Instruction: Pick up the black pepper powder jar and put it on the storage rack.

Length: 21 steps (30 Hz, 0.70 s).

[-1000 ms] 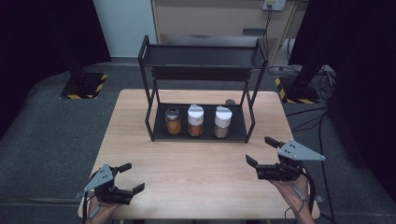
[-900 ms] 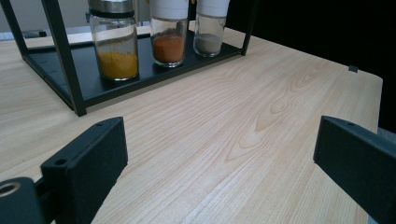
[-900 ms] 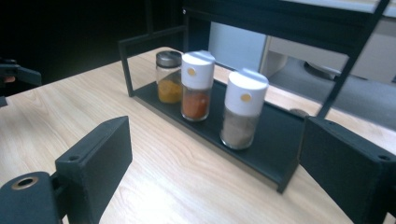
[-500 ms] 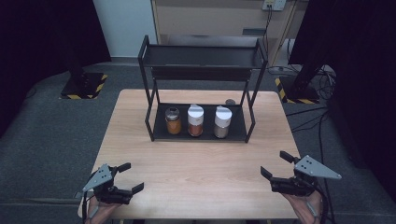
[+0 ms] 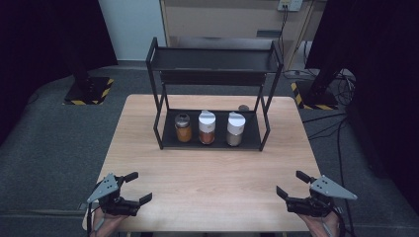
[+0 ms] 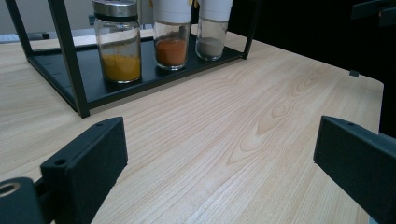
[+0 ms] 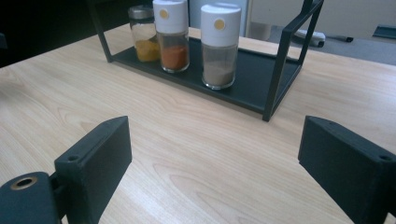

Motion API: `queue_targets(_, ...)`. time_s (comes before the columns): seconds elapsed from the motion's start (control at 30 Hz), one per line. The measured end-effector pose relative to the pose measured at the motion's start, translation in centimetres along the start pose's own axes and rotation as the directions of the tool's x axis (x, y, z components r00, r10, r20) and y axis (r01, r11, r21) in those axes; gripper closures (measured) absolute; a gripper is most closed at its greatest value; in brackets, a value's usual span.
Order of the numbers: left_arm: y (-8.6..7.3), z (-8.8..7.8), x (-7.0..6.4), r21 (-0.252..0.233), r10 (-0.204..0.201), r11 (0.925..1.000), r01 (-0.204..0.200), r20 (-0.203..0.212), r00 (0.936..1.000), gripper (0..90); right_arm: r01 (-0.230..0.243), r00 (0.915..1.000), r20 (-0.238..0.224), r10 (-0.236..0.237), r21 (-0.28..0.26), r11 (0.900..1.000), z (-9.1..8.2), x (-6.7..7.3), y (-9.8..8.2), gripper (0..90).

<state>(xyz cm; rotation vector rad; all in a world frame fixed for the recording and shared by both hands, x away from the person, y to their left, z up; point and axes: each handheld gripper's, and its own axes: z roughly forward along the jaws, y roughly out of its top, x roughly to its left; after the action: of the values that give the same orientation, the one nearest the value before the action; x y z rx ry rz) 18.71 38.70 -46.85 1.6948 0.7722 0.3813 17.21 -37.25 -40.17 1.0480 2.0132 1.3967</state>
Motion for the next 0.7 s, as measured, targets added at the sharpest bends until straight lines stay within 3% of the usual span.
queue_targets(0.7, -0.1, 0.0, 0.1, -0.011, 0.004, 0.9999, -0.004, 0.013, 0.9999, 2.0, 0.026, 0.9995, 0.017, -0.026, -0.006, 1.000, 0.8, 0.2, -1.8, 9.5)
